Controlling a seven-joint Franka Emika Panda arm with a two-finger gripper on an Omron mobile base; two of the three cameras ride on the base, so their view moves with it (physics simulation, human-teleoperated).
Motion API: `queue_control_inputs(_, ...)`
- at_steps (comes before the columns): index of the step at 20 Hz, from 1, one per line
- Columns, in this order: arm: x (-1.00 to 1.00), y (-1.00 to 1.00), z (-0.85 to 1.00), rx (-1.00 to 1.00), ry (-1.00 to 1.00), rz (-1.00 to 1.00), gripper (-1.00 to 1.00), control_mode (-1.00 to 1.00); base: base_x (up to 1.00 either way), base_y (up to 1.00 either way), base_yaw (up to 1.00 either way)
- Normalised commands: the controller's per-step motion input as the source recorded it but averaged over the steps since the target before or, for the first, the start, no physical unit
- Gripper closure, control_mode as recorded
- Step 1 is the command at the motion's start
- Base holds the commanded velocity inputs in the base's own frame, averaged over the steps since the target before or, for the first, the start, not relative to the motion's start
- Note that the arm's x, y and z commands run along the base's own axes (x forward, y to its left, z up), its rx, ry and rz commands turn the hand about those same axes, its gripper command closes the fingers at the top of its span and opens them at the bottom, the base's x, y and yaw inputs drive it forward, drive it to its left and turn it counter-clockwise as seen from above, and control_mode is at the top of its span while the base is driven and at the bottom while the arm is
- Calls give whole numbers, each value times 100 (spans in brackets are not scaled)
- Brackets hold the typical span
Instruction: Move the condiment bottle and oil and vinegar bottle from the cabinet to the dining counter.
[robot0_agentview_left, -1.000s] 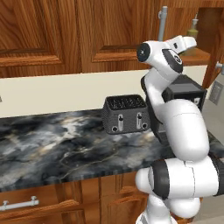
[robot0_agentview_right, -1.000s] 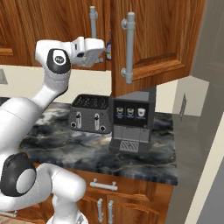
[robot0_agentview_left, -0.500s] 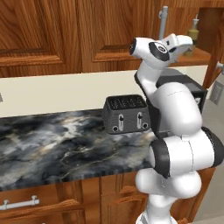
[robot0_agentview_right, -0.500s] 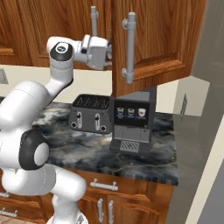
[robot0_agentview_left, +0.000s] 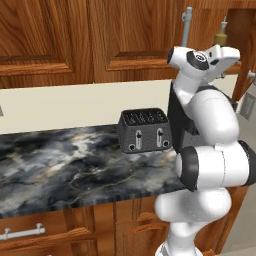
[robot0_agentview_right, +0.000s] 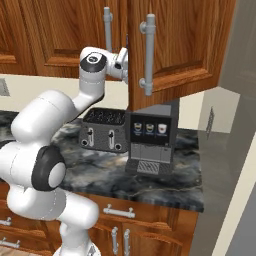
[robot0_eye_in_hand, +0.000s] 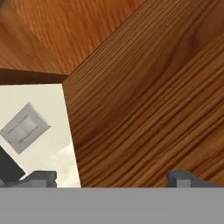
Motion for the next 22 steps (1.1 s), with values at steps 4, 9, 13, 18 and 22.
queue_control_inputs(4,-56,-77,-19,0,-10,-15,-100,-100,0,0,0)
queue_control_inputs(9,-52,-76,-3,0,-9,-14,-100,-100,0,0,0)
queue_control_inputs(13,-32,-74,0,0,-7,-11,-100,-100,0,0,0)
queue_control_inputs(18,-12,-42,-1,0,-4,-4,-100,-100,0,0,0)
queue_control_inputs(22,-2,-31,0,0,0,0,-100,-100,0,0,0)
